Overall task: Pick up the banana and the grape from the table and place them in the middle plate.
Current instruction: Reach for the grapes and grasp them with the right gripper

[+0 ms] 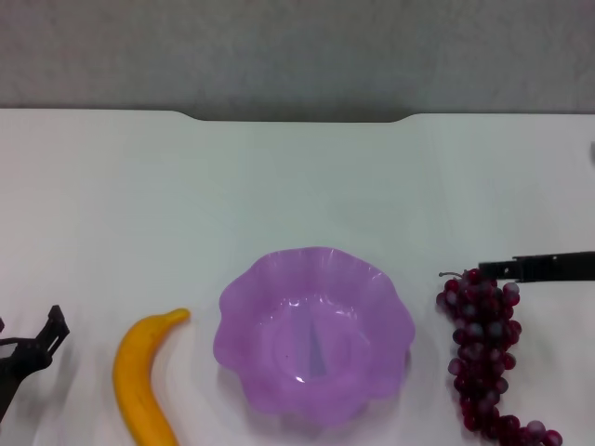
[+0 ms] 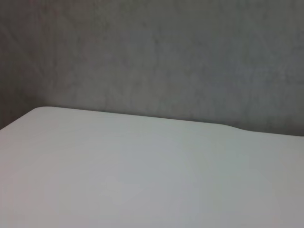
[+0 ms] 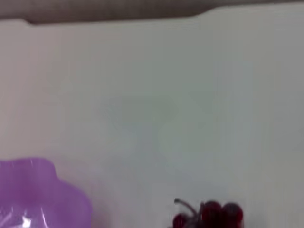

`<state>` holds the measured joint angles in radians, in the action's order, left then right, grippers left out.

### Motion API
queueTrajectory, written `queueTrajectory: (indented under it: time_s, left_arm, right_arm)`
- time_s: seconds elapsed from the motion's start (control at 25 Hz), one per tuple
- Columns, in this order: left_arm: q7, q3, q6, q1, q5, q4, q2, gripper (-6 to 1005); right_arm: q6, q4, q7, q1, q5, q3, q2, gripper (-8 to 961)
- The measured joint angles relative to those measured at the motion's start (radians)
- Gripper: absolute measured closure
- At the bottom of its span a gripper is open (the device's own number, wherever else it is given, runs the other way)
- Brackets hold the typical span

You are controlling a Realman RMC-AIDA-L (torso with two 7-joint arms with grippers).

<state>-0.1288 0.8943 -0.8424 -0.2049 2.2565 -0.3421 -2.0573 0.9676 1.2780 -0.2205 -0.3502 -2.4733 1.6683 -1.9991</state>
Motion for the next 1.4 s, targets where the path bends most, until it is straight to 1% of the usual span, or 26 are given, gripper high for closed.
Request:
queueTrajectory:
  time_s: [0.16,0.28,0.44,0.64,0.88,1.16,1.36,1.4]
  left_arm:
    - [0.000,-0.002,0.000,-0.004,0.000,0.000,-0.001,117]
    - [0.000,-0.004,0.001,-0.008,0.000,-0.001,-0.001,118]
    - [0.000,-0.005,0.001,-0.008,0.000,-0.001,-0.001,118]
    - [0.000,-0.006,0.002,-0.010,0.000,-0.001,-0.001,117]
    - [0.000,-0.007,0.002,-0.012,0.000,-0.001,-0.003,117]
    - [-0.001,-0.008,0.002,-0.012,0.000,-0.001,-0.003,118]
    - [0.000,-0.008,0.003,-0.011,0.000,0.000,-0.003,117]
    - [0.000,-0.008,0.003,-0.011,0.000,0.000,-0.003,117]
  right_arm:
    - [0.008,-0.087,-0.001,-0.054,-0.001,-0.016,0.000,70]
    - [0.008,-0.134,-0.007,-0.074,-0.002,-0.023,0.000,70]
    - [-0.024,-0.161,-0.009,-0.079,-0.003,-0.062,-0.002,70]
    - [-0.042,-0.170,-0.010,-0.084,-0.003,-0.075,-0.001,70]
    - [-0.118,-0.211,-0.025,-0.086,-0.004,-0.120,-0.002,70]
    - [-0.164,-0.221,-0.042,-0.087,-0.004,-0.150,-0.002,69]
    - [-0.203,-0.227,-0.047,-0.087,-0.004,-0.183,-0.002,135]
    - [-0.209,-0.231,-0.048,-0.087,-0.004,-0.188,-0.002,182]
